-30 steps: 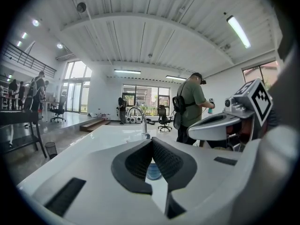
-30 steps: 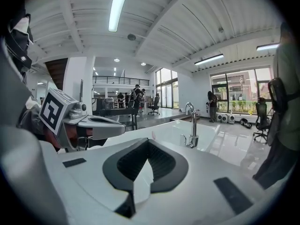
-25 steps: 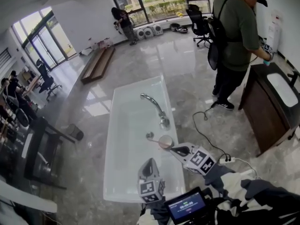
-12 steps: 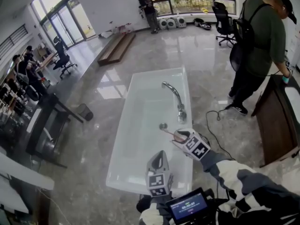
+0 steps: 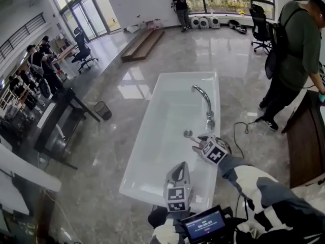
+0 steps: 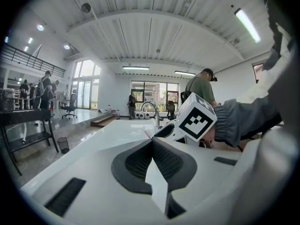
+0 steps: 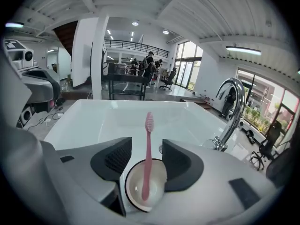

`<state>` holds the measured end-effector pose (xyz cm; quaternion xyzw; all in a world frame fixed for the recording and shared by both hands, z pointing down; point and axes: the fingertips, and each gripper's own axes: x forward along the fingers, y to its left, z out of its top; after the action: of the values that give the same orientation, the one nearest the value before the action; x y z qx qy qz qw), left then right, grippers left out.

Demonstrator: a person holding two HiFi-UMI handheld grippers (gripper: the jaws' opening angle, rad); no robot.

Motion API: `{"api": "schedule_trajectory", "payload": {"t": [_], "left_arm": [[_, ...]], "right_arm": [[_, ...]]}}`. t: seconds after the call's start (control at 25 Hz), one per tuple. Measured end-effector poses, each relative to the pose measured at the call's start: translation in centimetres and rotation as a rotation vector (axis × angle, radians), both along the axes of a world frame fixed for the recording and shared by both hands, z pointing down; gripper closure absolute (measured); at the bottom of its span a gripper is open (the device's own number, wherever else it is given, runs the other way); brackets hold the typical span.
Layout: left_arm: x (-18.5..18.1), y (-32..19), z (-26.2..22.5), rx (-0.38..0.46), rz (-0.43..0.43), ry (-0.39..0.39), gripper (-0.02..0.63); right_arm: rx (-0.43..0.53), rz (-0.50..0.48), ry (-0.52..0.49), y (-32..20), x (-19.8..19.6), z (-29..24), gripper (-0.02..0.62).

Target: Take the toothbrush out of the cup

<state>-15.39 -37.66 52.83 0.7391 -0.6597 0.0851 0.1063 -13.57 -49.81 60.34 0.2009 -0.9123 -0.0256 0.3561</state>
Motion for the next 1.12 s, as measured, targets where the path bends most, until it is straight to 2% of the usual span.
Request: {"api": "schedule_trajectory", "payload": {"t": [0.08,0.16,0.2,0.24,0.36,0.52,0.88,1.0,1.12], "left_arm": [[0.0,0.1,0.0,0.0,-0.004,0.001,0.601],[-0.5,0.2,0.0,0.001,-0.009,0.002,0.601],[-0.8,0.2,0.0,0.001,-0.011,0.004,0.601],[-1.1,0.2,0.0,0.001,-0.013,0.006,0.601],[-1.6,-0.1,0.0,-0.003,-0.024,0.017,0.601],[-1.7,-0.8,0.4,0.001,-0.025,0.029,0.601],[-2.7,-0.7,-1.2,0.05,-0.03,0.025,0.601],[-3.1,-0.2,-1.2,0.063,-0.024,0.034,0.601],[-3.2,0.5,-1.2,0.066,-0.019,0.033,0.601]], "right_arm": [[0.003,-0.013,0.027,0.0,0.0,0.4,0.388],[0.016,-0.025,0.061,0.0,-0.2,0.5,0.462],[0.025,-0.03,0.077,0.0,-0.2,0.6,0.542],[0.036,-0.036,0.088,-0.1,-0.2,0.7,0.577],[0.067,-0.062,0.065,-0.2,-0.6,-0.1,0.577],[0.056,-0.047,0.003,0.2,-0.1,-1.5,0.577],[0.137,-0.078,-0.237,5.0,0.7,-11.6,0.577],[0.134,-0.07,-0.313,6.8,1.1,-13.6,0.577],[0.103,-0.068,-0.335,8.4,1.5,-13.2,0.578]]}}
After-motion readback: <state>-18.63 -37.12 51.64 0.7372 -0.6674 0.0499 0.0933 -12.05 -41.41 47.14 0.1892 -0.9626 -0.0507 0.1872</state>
